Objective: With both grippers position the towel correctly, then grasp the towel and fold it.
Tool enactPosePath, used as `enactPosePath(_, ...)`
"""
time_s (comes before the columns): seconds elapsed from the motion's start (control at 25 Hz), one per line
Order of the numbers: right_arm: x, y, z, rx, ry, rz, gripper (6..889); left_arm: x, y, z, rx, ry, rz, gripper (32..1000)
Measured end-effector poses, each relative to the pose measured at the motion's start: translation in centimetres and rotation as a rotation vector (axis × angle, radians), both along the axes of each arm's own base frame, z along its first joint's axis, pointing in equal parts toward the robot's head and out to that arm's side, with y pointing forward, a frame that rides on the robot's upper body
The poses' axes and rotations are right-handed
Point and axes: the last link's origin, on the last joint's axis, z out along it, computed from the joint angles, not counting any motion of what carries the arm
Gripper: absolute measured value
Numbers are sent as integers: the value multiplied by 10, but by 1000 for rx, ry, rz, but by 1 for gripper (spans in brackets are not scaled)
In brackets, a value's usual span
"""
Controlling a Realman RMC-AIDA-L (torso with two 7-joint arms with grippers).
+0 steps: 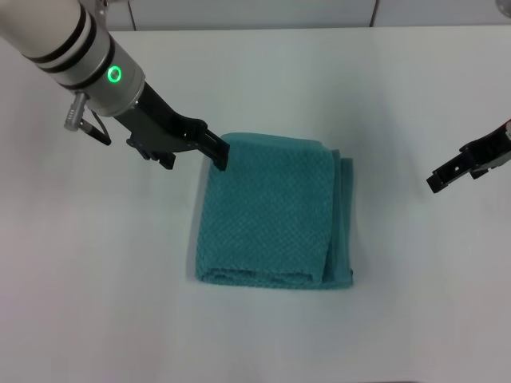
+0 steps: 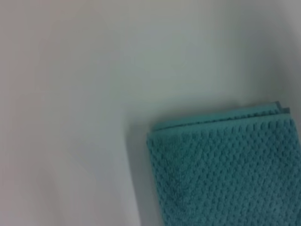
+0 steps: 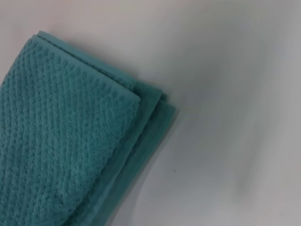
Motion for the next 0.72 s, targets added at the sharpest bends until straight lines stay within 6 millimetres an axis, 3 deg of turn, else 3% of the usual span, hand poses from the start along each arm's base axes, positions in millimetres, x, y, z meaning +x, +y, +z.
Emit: enactPosePath(0.72,-1,1,0,1,0,2,852,-2,0,1,2,15,2,934)
